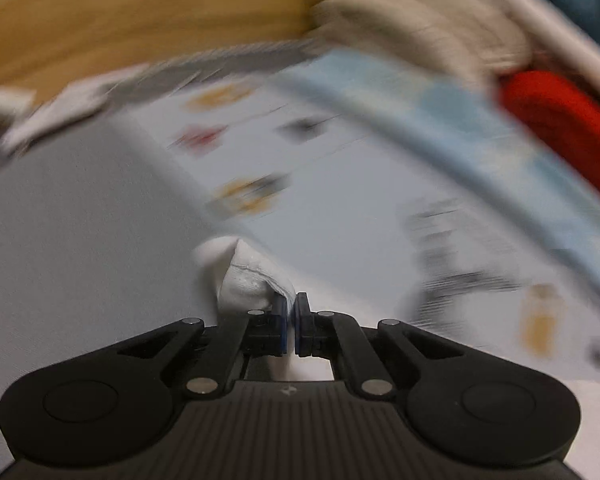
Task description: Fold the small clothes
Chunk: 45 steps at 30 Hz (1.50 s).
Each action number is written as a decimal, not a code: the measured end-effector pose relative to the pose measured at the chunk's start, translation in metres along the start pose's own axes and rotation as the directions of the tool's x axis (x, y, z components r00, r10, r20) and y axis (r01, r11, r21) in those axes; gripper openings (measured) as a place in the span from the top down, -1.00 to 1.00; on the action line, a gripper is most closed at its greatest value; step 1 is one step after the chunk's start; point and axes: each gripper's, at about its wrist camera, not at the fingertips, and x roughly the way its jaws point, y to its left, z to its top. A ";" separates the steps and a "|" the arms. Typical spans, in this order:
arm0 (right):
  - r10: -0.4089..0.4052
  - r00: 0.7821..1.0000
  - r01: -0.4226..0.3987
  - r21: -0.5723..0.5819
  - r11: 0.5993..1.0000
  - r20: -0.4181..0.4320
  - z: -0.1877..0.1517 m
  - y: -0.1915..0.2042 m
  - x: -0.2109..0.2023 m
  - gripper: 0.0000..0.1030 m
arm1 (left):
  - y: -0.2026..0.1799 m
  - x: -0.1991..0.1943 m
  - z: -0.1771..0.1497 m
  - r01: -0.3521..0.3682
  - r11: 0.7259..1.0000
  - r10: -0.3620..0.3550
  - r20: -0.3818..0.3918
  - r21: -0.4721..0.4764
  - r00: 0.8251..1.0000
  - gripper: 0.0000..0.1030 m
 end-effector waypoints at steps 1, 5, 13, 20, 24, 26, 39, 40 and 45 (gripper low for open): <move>0.006 1.000 -0.006 0.001 1.000 -0.001 0.000 -0.001 -0.001 0.48 | -0.024 -0.013 0.002 0.052 0.998 -0.053 0.027 0.028 0.998 0.94; 0.018 1.000 -0.018 0.016 1.000 -0.001 -0.004 -0.001 -0.002 0.98 | -0.148 -0.079 -0.012 0.363 0.923 -0.372 0.053 0.127 0.927 0.94; 0.088 0.993 -0.070 0.199 0.977 -0.081 -0.005 -0.012 0.022 0.92 | -0.325 -0.176 -0.090 0.871 0.466 -0.837 -0.243 0.152 0.490 0.30; 0.139 0.980 -0.078 0.369 0.926 -0.144 -0.001 -0.026 0.089 0.88 | -0.290 -0.109 -0.071 0.618 0.762 -0.576 -0.232 0.195 0.784 0.30; 0.178 0.965 -0.063 0.489 0.870 -0.192 -0.004 -0.030 0.141 0.68 | -0.259 -0.067 -0.051 0.472 0.859 -0.422 -0.247 0.198 0.872 0.30; 0.178 0.967 -0.060 0.516 0.854 -0.182 -0.003 -0.029 0.164 0.53 | -0.245 -0.057 -0.040 0.441 0.879 -0.395 -0.238 0.183 0.887 0.30; 0.114 0.993 -0.076 0.563 0.823 -0.034 0.024 -0.024 0.193 0.93 | -0.231 -0.037 -0.030 0.424 0.879 -0.363 -0.270 0.220 0.892 0.30; 0.099 0.995 -0.093 0.567 0.818 0.021 0.034 -0.026 0.176 0.94 | -0.232 -0.036 -0.031 0.426 0.878 -0.363 -0.273 0.219 0.891 0.30; -0.011 0.996 -0.036 0.514 0.857 0.088 0.043 -0.042 0.120 0.93 | -0.245 -0.025 -0.043 0.449 0.863 -0.370 -0.315 0.231 0.874 0.30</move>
